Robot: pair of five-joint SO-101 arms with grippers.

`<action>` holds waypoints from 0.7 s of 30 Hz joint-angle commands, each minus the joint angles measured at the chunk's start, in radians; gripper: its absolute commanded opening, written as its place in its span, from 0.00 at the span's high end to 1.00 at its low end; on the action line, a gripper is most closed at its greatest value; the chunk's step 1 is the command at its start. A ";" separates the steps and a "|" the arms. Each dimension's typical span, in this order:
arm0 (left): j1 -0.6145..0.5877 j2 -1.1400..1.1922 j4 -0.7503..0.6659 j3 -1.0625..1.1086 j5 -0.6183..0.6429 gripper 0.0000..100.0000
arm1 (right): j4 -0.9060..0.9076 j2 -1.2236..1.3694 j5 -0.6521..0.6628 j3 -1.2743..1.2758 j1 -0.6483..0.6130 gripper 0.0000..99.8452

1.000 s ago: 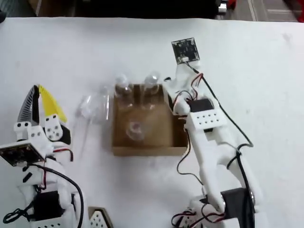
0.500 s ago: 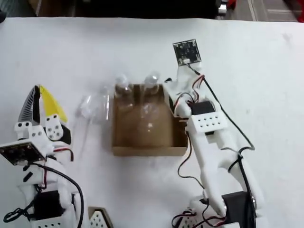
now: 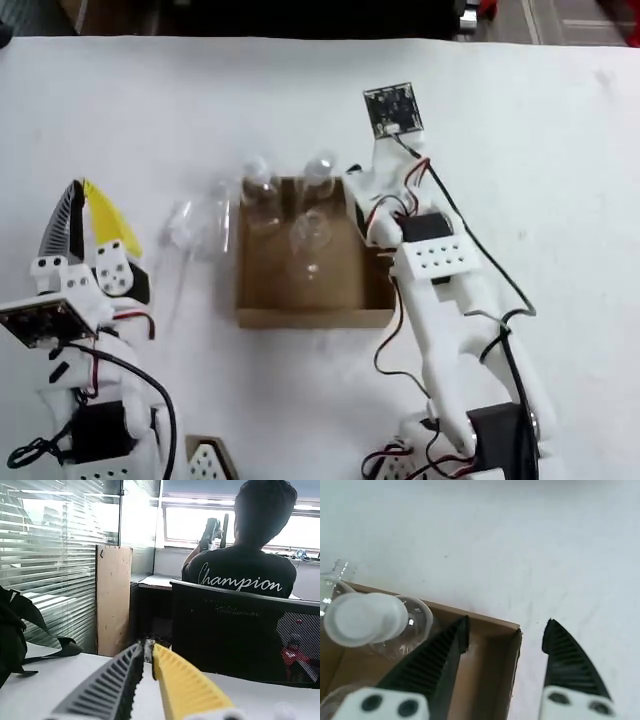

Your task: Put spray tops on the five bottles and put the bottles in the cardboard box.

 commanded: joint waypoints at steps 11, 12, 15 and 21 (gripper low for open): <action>0.013 -0.010 -0.021 -0.002 0.005 0.96 | 0.236 -0.438 0.000 -0.018 0.061 0.79; 0.013 -0.010 -0.021 0.005 0.005 0.96 | 0.274 -0.470 0.000 -0.018 0.061 0.79; 0.013 -0.010 -0.029 0.017 0.006 0.96 | 0.387 -0.561 0.000 -0.017 0.061 0.79; 0.013 -0.010 -0.029 0.017 0.006 0.96 | 0.561 -0.733 0.000 -0.009 -0.061 0.79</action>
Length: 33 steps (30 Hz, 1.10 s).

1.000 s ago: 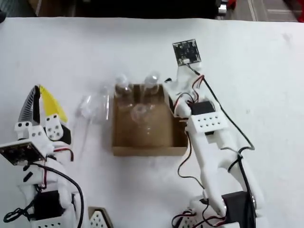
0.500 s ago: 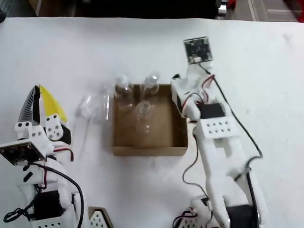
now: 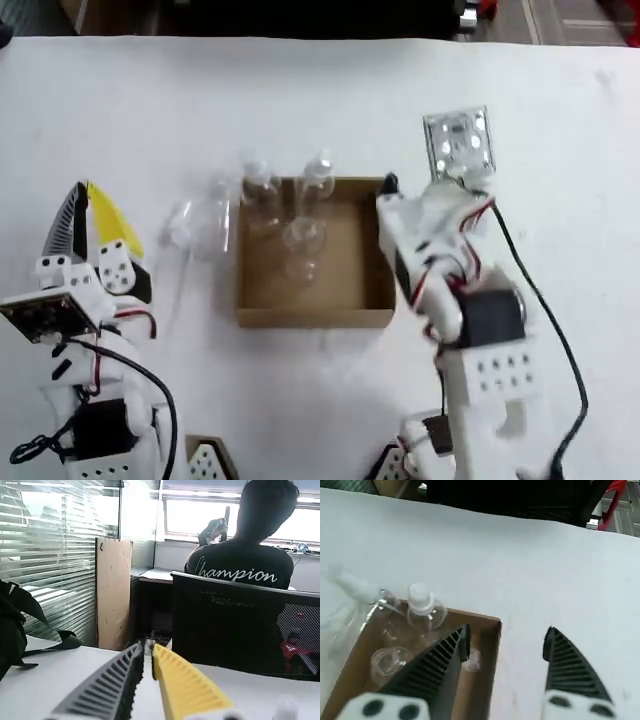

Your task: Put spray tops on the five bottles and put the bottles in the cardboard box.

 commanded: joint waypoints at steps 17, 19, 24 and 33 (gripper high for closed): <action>0.013 -0.010 -0.029 -0.009 0.006 0.96 | 0.124 -0.245 0.130 0.149 -0.170 0.79; 0.013 -0.010 -0.029 -0.009 0.006 0.96 | 0.122 -0.245 0.135 0.150 -0.177 0.79; 0.013 -0.010 -0.029 -0.009 0.005 0.96 | 0.120 -0.245 0.137 0.144 -0.331 0.79; 0.012 -0.010 -0.029 -0.009 0.005 0.96 | 0.185 -0.245 0.138 0.051 -0.455 0.79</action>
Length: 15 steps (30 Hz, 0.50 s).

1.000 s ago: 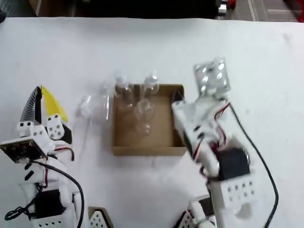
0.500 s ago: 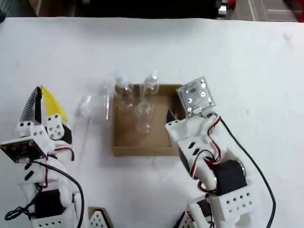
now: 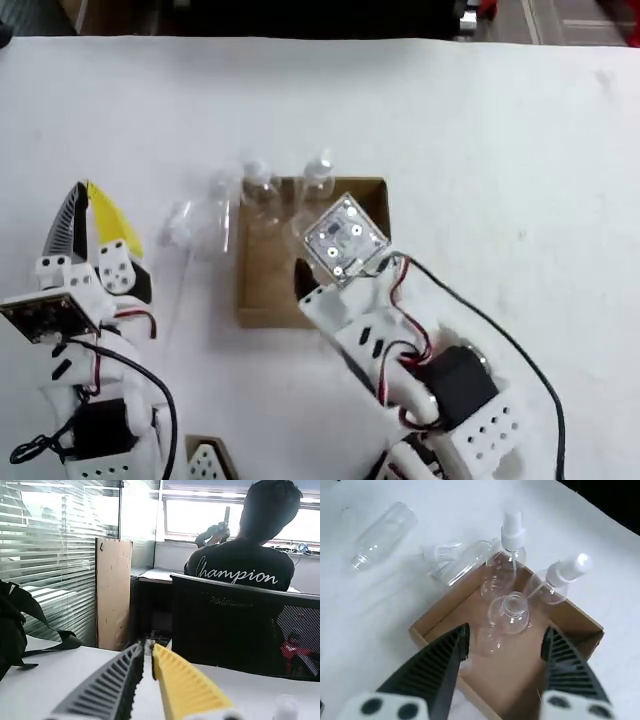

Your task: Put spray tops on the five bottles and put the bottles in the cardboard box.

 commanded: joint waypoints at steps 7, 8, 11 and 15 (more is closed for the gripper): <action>0.012 -0.010 -0.031 -0.009 0.005 0.96 | 0.128 -0.015 0.012 -0.158 -0.022 0.79; 0.012 -0.010 -0.031 -0.009 0.005 0.96 | 0.122 -0.015 0.012 -0.146 -0.022 0.79; 0.007 -0.010 -0.031 -0.009 0.005 0.96 | 0.087 -0.015 0.017 -0.101 -0.048 0.79; 0.008 -0.010 -0.031 -0.011 0.005 0.96 | -0.044 -0.004 0.117 -0.014 -0.077 0.79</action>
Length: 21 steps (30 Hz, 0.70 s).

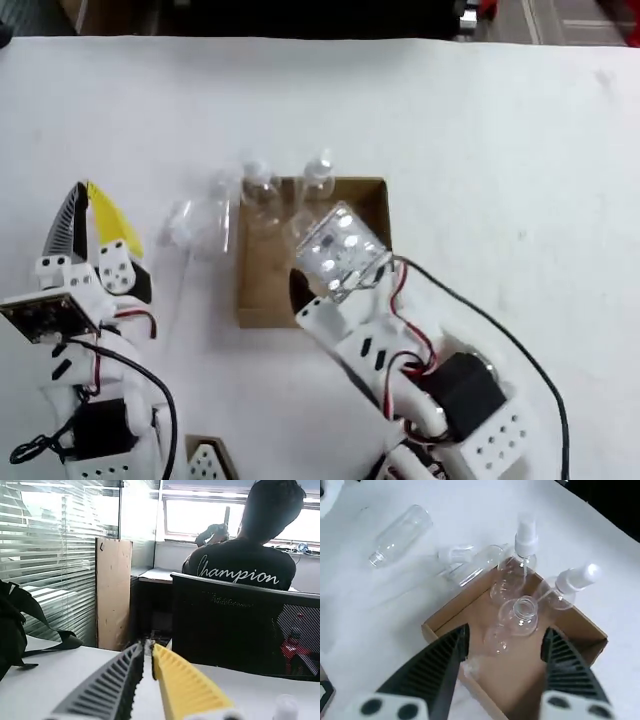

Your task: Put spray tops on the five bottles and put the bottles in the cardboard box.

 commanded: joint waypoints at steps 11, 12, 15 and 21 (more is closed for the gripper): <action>0.012 -0.010 -0.031 -0.009 0.005 0.96 | -0.410 0.203 0.081 0.176 0.116 0.79; 0.012 -0.010 -0.031 -0.009 0.005 0.96 | -0.424 0.234 0.081 0.170 0.113 0.79; 0.012 -0.010 -0.031 -0.009 0.005 0.96 | -0.469 0.306 0.078 0.153 0.091 0.79; 0.012 -0.010 -0.031 -0.009 0.005 0.96 | -0.529 0.427 0.005 0.117 0.137 0.79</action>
